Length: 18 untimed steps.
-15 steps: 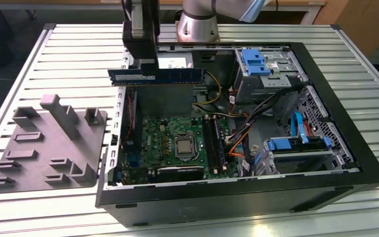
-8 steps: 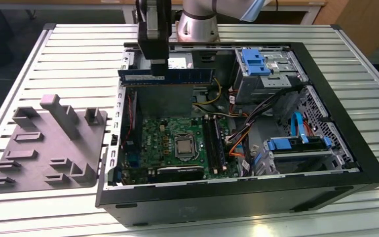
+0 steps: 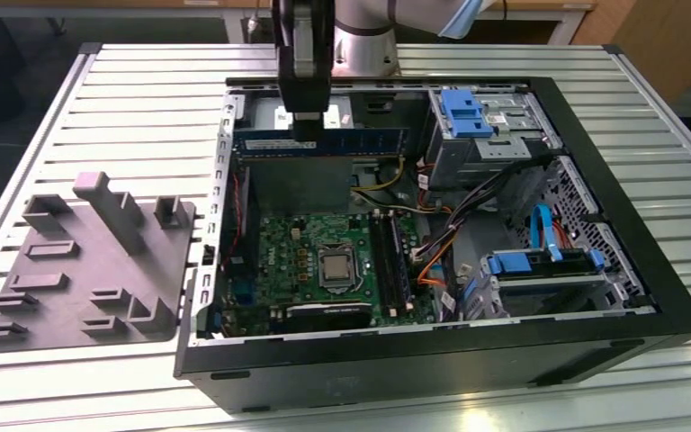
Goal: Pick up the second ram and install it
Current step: 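Pick up the second ram and move it above second insertion slot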
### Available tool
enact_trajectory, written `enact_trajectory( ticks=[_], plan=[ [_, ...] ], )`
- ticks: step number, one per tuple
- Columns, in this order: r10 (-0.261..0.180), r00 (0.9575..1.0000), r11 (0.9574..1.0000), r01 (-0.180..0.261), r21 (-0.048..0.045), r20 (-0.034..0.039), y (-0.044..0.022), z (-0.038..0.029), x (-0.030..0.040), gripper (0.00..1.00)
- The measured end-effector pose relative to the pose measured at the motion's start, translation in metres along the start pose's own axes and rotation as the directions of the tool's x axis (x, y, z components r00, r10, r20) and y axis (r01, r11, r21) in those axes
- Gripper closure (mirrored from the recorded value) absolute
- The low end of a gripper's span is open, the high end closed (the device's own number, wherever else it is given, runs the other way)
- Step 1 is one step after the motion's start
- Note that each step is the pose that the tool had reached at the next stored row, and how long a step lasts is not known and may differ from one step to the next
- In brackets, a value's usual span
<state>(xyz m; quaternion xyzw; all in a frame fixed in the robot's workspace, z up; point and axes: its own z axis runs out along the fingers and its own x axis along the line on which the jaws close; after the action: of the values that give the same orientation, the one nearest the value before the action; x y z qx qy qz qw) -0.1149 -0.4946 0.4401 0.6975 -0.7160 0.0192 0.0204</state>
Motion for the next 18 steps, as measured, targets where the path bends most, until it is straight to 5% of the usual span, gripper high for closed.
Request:
enact_trajectory(
  ticks=[18],
  plan=[
    [0.000,1.0000,1.0000,0.000,-0.0033,-0.0002,-0.0098,0.0141,-0.0011,0.88]
  ],
)
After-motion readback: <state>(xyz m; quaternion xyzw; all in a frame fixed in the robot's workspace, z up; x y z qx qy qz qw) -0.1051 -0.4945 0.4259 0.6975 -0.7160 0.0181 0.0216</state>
